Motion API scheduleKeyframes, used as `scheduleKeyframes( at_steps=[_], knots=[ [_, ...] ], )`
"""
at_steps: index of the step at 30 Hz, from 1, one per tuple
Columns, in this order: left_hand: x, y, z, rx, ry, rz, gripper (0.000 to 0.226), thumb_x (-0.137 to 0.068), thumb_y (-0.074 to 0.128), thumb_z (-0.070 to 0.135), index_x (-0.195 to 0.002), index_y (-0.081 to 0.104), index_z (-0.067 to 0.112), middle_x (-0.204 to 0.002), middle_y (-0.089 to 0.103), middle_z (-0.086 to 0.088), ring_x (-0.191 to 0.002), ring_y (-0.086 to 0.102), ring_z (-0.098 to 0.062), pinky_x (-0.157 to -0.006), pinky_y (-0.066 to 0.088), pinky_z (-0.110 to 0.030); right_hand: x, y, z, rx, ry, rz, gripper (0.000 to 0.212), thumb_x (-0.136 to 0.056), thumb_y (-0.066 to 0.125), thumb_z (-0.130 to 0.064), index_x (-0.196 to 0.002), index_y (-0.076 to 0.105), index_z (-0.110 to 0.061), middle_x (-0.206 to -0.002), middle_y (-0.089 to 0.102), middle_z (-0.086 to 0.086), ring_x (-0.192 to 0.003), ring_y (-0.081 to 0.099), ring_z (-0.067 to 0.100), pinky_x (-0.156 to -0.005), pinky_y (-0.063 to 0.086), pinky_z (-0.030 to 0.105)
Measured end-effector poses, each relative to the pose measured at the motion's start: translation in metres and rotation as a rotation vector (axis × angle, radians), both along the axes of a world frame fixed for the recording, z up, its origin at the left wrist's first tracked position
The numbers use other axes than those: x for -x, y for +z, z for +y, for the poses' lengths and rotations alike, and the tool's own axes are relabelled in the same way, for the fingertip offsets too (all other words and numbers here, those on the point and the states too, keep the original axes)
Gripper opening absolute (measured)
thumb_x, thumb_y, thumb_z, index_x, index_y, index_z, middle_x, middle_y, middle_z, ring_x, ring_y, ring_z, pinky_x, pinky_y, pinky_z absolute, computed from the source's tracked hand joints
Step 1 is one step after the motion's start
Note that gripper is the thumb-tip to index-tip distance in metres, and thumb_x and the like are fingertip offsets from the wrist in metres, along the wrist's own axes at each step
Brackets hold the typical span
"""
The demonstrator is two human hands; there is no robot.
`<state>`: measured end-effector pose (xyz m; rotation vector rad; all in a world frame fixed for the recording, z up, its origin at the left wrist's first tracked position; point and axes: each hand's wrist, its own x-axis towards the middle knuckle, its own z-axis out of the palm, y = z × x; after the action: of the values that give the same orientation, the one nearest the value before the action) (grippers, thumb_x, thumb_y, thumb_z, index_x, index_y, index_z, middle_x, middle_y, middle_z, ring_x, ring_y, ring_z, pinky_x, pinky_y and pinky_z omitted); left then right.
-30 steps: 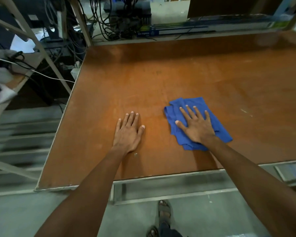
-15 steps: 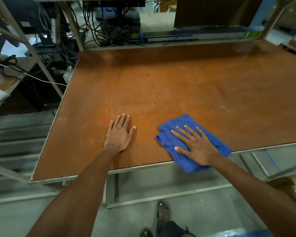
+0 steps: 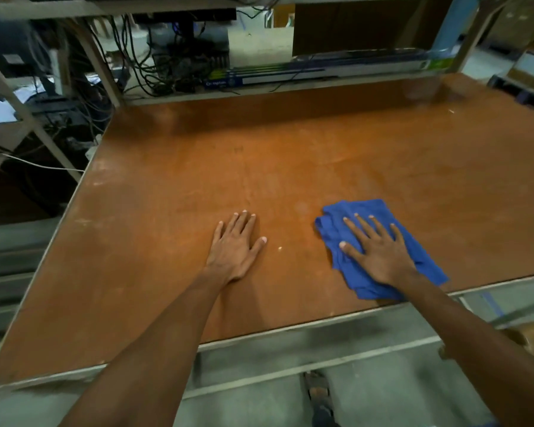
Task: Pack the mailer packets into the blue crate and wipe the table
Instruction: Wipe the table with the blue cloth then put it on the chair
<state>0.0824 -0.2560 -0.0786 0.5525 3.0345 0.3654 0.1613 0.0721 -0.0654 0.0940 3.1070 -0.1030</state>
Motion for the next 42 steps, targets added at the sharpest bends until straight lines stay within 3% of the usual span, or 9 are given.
scheduleKeyframes(
  at_steps=[6, 11, 16, 21, 26, 30, 35, 39, 42],
  knots=[
    [0.065, -0.001, 0.049, 0.012, 0.070, 0.024, 0.069, -0.098, 0.027, 0.062, -0.156, 0.018, 0.027, -0.165, 0.011, 0.002, -0.152, 0.006, -0.015, -0.122, 0.005, -0.044, 0.056, -0.005, 0.007, -0.047, 0.485, -0.025, 0.069, -0.089, 0.001, -0.078, -0.152, -0.001, -0.049, -0.162, 0.004, -0.019, -0.151, 0.002, 0.014, -0.121, 0.004, 0.049],
    [0.116, -0.004, 0.074, 0.001, 0.128, 0.018, 0.070, -0.097, 0.021, 0.066, -0.157, 0.013, 0.031, -0.165, 0.007, 0.006, -0.152, 0.003, -0.014, -0.123, 0.005, -0.043, 0.171, -0.006, 0.061, 0.003, 0.000, 0.014, 0.076, -0.087, 0.000, -0.078, -0.154, 0.004, -0.043, -0.164, 0.007, -0.012, -0.152, 0.007, 0.021, -0.117, 0.003, 0.057],
    [0.166, -0.009, 0.089, -0.032, 0.219, 0.057, 0.068, -0.097, 0.027, 0.063, -0.156, 0.019, 0.030, -0.165, 0.012, 0.006, -0.152, 0.005, -0.013, -0.122, 0.006, -0.043, 0.210, -0.010, 0.046, -0.014, 0.611, -0.004, 0.071, -0.089, 0.004, -0.077, -0.153, 0.001, -0.047, -0.162, 0.003, -0.018, -0.151, 0.000, 0.012, -0.121, 0.001, 0.050],
    [0.204, -0.014, 0.087, 0.028, 0.236, 0.056, 0.073, -0.094, 0.018, 0.069, -0.156, 0.017, 0.031, -0.165, 0.011, 0.007, -0.152, 0.004, -0.014, -0.122, 0.007, -0.046, 0.317, -0.011, 0.077, -0.001, 0.132, -0.007, 0.077, -0.086, 0.001, -0.078, -0.154, 0.002, -0.042, -0.164, 0.003, -0.011, -0.152, 0.003, 0.022, -0.118, 0.001, 0.057],
    [0.229, -0.016, 0.088, 0.045, 0.258, 0.108, 0.078, -0.089, 0.013, 0.072, -0.156, 0.020, 0.031, -0.164, 0.014, 0.006, -0.152, 0.008, -0.014, -0.122, 0.010, -0.043, 0.343, -0.011, 0.043, 0.000, 0.585, 0.000, 0.073, -0.088, 0.007, -0.077, -0.153, -0.001, -0.045, -0.164, 0.003, -0.014, -0.152, 0.000, 0.016, -0.120, 0.001, 0.054],
    [0.226, -0.017, 0.089, 0.057, 0.263, 0.127, 0.073, -0.093, 0.013, 0.069, -0.156, 0.015, 0.033, -0.165, 0.009, 0.009, -0.152, 0.004, -0.012, -0.123, 0.008, -0.042, 0.418, -0.007, 0.060, 0.033, 0.155, -0.033, 0.075, -0.089, 0.010, -0.077, -0.155, 0.001, -0.042, -0.164, 0.001, -0.011, -0.152, -0.001, 0.020, -0.118, -0.002, 0.056],
    [0.226, -0.014, 0.090, 0.057, 0.270, 0.146, 0.073, -0.091, 0.016, 0.070, -0.155, 0.019, 0.034, -0.164, 0.014, 0.010, -0.151, 0.009, -0.012, -0.122, 0.010, -0.040, 0.437, -0.004, 0.023, 0.005, 0.666, -0.036, 0.082, -0.081, -0.004, -0.084, -0.153, 0.001, -0.046, -0.164, 0.005, -0.014, -0.152, 0.003, 0.016, -0.120, 0.002, 0.053],
    [0.225, -0.011, 0.089, 0.026, 0.254, 0.114, 0.071, -0.093, 0.019, 0.069, -0.155, 0.018, 0.035, -0.164, 0.012, 0.011, -0.151, 0.006, -0.011, -0.123, 0.008, -0.041, 0.476, -0.002, 0.054, 0.053, 0.093, -0.051, 0.082, -0.085, 0.004, -0.081, -0.155, 0.001, -0.039, -0.165, 0.001, -0.007, -0.152, -0.001, 0.023, -0.117, -0.002, 0.059],
    [0.225, -0.010, 0.089, 0.037, 0.272, 0.126, 0.070, -0.092, 0.022, 0.069, -0.153, 0.022, 0.035, -0.163, 0.017, 0.011, -0.151, 0.010, -0.011, -0.122, 0.010, -0.041, 0.452, -0.003, 0.041, 0.009, 0.193, -0.044, 0.081, -0.084, 0.002, -0.079, -0.155, -0.001, -0.039, -0.165, -0.001, -0.008, -0.152, -0.001, 0.023, -0.117, -0.003, 0.059]
  ],
)
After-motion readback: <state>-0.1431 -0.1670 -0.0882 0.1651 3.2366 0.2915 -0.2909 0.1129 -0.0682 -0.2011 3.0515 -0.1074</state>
